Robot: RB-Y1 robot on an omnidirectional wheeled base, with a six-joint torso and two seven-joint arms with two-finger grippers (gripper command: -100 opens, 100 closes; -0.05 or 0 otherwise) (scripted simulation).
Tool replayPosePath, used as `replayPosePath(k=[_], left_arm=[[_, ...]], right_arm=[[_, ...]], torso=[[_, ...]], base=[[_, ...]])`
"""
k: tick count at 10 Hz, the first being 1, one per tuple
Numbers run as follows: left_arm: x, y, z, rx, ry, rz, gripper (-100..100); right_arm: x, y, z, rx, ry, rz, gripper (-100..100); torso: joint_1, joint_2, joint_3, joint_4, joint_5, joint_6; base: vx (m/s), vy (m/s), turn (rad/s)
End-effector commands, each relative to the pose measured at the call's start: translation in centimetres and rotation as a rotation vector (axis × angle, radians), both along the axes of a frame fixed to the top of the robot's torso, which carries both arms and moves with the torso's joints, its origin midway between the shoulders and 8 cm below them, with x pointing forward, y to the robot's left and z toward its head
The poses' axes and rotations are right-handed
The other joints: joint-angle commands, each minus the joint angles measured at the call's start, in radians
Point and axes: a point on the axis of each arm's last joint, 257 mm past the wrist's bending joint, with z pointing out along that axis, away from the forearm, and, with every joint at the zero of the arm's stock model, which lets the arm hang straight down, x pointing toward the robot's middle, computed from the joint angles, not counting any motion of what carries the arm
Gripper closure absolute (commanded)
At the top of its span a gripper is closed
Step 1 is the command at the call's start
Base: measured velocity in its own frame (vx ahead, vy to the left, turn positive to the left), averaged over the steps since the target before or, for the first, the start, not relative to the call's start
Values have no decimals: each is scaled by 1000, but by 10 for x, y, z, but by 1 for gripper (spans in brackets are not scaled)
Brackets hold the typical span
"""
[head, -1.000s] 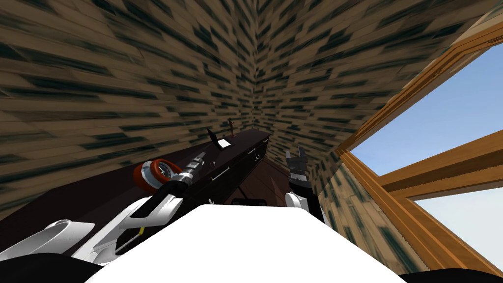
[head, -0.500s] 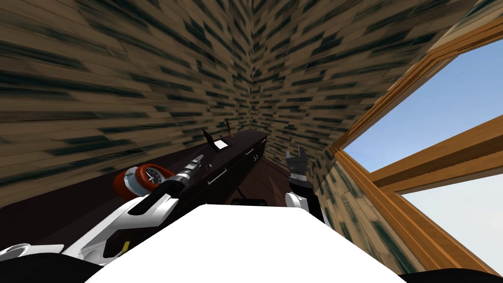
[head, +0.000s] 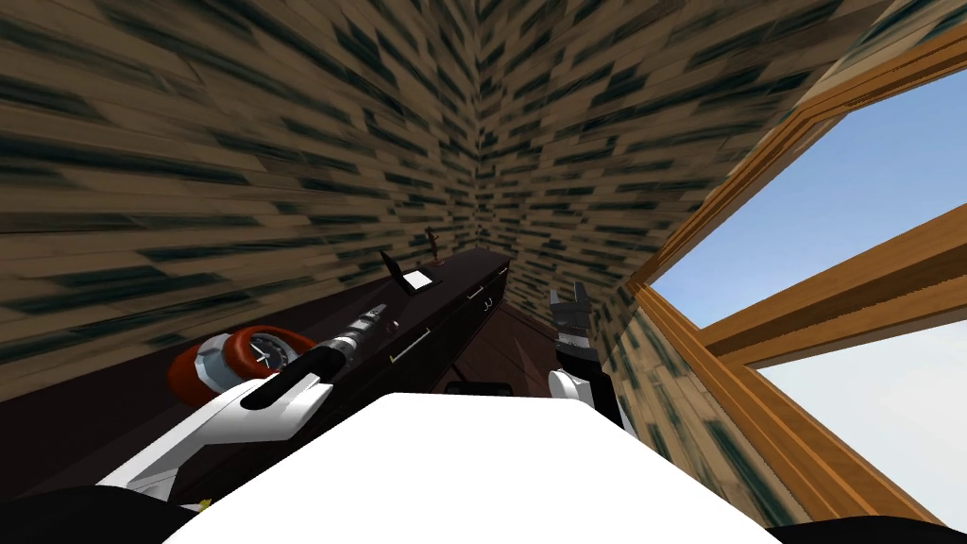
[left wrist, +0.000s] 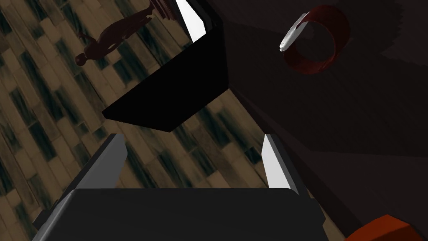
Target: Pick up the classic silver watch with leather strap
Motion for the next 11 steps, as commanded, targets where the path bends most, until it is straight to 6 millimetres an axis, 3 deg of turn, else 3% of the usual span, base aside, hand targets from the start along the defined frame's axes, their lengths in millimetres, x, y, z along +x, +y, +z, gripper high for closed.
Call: replayPosePath(k=[1,7,11], left_arm=[[-7,7,-7,12,40,14,-100],[-35,46,-40,85,239,62,-100],[-68,80,-66,147,427,94,-100]], right_arm=[[0,0,0,0,0,0,0],[0,0,0,0,0,0,0],[0,0,0,0,0,0,0]], torso=[[0,0,0,0,0,0],[-1,0,0,0,0,0],[-3,-1,-1,0,-1,0]], base=[[36,-31,-36],[48,-44,-46],[59,-73,-35]])
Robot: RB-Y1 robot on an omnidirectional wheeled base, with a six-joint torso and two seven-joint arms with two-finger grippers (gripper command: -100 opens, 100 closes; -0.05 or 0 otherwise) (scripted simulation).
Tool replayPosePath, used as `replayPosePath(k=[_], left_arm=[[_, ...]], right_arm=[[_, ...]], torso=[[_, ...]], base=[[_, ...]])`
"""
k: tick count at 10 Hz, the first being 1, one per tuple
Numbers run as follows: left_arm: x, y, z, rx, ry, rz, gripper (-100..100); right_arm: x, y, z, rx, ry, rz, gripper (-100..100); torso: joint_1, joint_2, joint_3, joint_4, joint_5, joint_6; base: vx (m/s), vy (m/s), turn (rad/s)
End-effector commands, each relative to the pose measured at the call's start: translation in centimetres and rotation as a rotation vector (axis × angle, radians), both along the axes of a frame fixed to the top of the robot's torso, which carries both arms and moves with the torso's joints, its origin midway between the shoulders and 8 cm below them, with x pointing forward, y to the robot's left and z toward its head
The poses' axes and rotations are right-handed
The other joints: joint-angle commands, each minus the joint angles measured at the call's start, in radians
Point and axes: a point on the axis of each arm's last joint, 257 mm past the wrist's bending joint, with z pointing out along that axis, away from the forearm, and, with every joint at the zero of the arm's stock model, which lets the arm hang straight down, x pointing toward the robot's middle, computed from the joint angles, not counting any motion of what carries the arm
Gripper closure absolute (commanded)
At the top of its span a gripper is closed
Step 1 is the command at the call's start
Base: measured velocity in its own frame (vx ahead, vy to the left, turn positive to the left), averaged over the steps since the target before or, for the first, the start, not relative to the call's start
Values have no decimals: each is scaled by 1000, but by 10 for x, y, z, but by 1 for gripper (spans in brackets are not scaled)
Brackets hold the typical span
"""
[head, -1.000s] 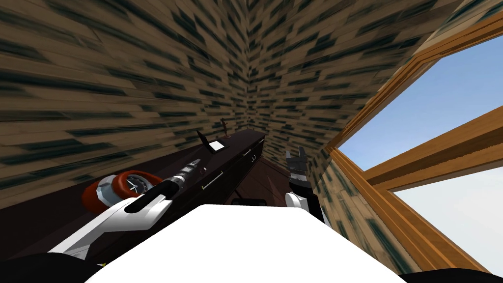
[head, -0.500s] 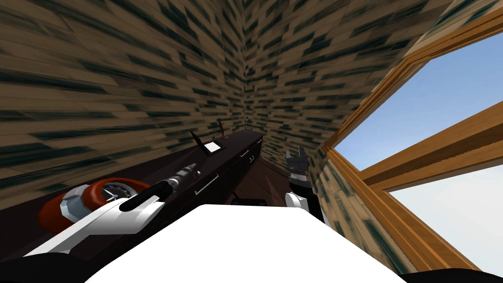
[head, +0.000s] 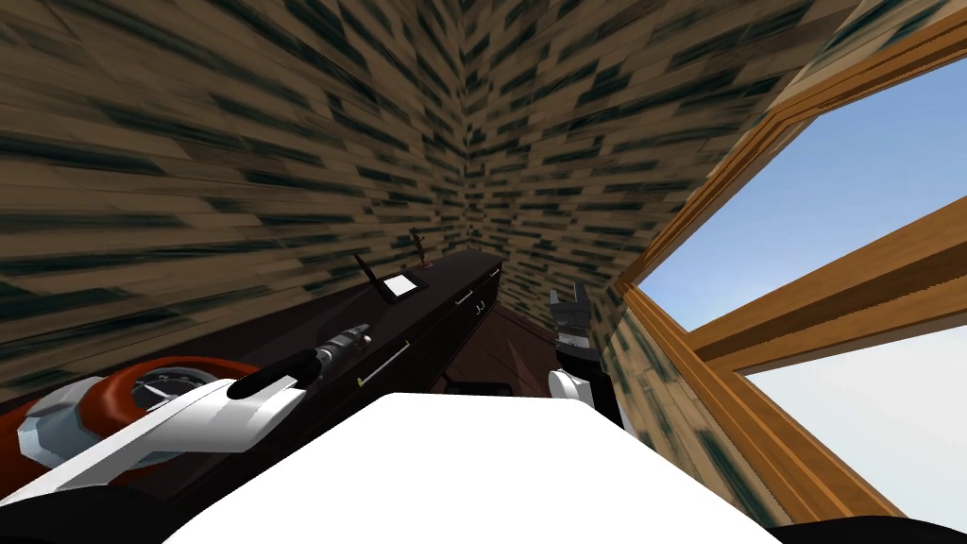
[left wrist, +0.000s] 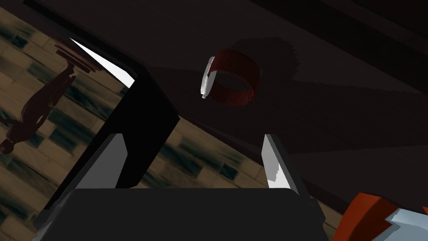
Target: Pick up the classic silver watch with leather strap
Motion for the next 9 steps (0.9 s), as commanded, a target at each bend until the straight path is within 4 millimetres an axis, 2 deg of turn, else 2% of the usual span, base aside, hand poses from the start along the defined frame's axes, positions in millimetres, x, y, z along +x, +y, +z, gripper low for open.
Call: replayPosePath(k=[1,2,9], left_arm=[[-16,13,-11,23,81,14,-100],[-16,13,-11,23,82,15,-100],[-62,52,-29,88,316,48,-100]], right_arm=[[0,0,0,0,0,0,0],[0,0,0,0,0,0,0],[0,0,0,0,0,0,0]], torso=[[0,0,0,0,0,0],[1,1,0,0,0,0],[2,3,1,1,0,0]], base=[[67,-76,-32],[45,-41,-7],[43,-52,-23]])
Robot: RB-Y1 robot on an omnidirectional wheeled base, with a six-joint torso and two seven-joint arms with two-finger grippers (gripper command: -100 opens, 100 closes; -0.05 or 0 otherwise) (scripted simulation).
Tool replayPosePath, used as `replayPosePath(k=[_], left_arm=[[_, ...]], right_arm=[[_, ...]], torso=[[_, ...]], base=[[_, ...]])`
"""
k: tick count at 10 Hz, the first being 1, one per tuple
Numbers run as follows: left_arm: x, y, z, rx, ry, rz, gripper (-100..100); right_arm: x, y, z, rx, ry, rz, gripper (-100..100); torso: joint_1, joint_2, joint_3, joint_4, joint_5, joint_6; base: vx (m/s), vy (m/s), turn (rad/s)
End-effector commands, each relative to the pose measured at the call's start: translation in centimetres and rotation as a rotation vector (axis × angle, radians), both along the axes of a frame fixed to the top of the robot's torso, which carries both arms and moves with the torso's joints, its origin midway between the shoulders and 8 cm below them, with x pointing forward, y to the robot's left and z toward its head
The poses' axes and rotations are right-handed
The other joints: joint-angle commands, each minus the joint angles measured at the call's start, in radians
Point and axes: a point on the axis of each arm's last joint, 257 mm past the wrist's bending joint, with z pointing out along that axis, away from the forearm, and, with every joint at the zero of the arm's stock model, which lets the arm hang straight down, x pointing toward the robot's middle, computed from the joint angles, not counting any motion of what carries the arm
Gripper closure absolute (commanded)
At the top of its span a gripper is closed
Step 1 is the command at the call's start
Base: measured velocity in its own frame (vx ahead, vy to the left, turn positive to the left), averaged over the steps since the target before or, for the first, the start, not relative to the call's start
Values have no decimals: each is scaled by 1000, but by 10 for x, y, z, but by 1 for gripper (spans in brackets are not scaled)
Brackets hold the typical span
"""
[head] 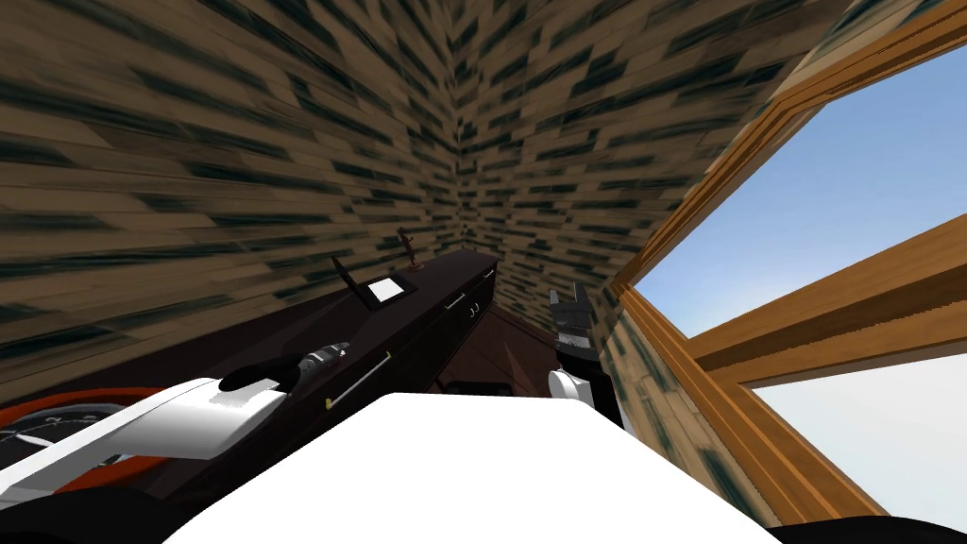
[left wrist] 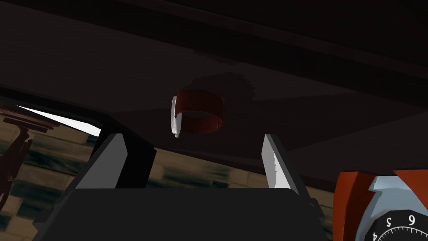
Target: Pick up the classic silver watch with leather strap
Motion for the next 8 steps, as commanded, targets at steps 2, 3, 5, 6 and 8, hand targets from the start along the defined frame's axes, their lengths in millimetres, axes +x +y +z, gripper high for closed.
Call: replayPosePath(k=[2,3,5,6,8], left_arm=[[-4,6,-1,7,26,4,-100],[-5,6,-2,8,31,5,0],[-8,14,-14,7,30,19,-100],[-9,16,-18,7,30,23,-100],[-8,15,-16,7,30,21,100]], right_arm=[[0,0,0,0,0,0,0],[0,0,0,0,0,0,0],[0,0,0,0,0,0,0],[0,0,0,0,0,0,0],[0,0,0,0,0,0,0]], torso=[[1,0,0,0,0,0],[2,1,1,0,0,0],[3,2,1,0,1,0],[4,1,1,0,1,0],[4,2,1,0,1,0]], base=[[22,-22,-12],[0,0,0],[12,17,-67],[11,33,-51],[2,8,-5]])
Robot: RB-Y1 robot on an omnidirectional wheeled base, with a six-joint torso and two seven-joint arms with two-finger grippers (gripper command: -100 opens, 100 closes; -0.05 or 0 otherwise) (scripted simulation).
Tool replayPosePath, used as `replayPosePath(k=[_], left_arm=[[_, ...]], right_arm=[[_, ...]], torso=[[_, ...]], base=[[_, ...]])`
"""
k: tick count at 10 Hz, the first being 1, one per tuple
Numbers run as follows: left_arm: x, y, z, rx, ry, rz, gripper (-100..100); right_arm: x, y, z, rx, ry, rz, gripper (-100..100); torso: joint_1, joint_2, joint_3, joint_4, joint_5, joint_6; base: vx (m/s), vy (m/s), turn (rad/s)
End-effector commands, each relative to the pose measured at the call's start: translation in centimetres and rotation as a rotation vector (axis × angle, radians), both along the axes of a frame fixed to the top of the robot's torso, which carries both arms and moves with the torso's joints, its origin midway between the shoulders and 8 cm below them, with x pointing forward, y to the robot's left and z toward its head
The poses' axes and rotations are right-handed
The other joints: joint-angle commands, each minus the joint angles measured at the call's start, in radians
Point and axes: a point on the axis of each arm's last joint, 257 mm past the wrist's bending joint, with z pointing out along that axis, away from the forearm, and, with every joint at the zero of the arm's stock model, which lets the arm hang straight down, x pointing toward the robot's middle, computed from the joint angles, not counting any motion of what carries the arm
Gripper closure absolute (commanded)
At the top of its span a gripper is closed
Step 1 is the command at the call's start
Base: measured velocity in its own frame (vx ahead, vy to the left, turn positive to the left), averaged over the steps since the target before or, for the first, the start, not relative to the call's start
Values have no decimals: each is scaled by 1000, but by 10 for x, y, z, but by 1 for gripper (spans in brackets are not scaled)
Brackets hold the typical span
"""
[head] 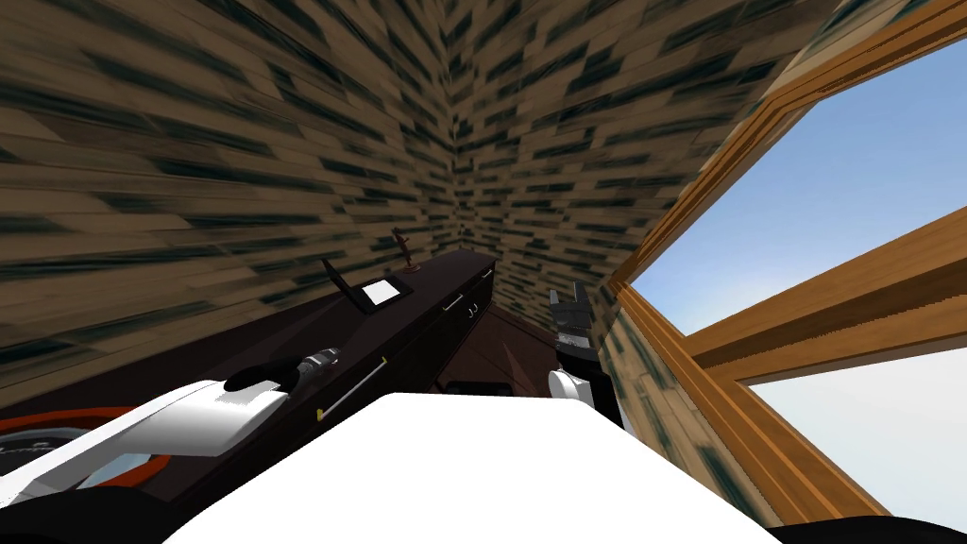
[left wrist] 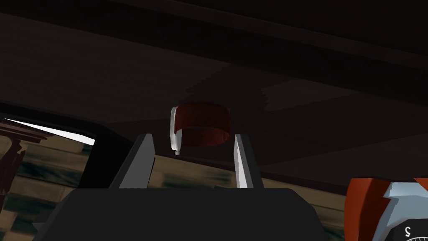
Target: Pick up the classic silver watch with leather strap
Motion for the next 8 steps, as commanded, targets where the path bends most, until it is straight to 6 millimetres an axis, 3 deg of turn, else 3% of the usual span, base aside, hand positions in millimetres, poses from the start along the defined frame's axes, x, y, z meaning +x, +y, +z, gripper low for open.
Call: replayPosePath(k=[1,4,5,6,8], left_arm=[[0,0,0,0,0,0,100],[0,-1,0,-2,-1,-1,100],[0,-1,0,-1,0,-1,0],[1,-4,7,1,0,-8,100],[3,-9,14,1,1,-16,100]], right_arm=[[0,0,0,0,0,0,0],[0,0,0,0,0,0,0],[0,0,0,0,0,0,0],[0,0,0,0,0,0,0],[0,0,0,0,0,0,0]], torso=[[0,0,0,0,0,0],[0,0,0,0,0,0],[0,0,0,0,0,0],[0,0,0,0,0,0],[-2,1,0,0,0,-1]], base=[[0,0,0],[0,0,0],[0,0,0],[-6,-17,69],[-12,-29,63]])
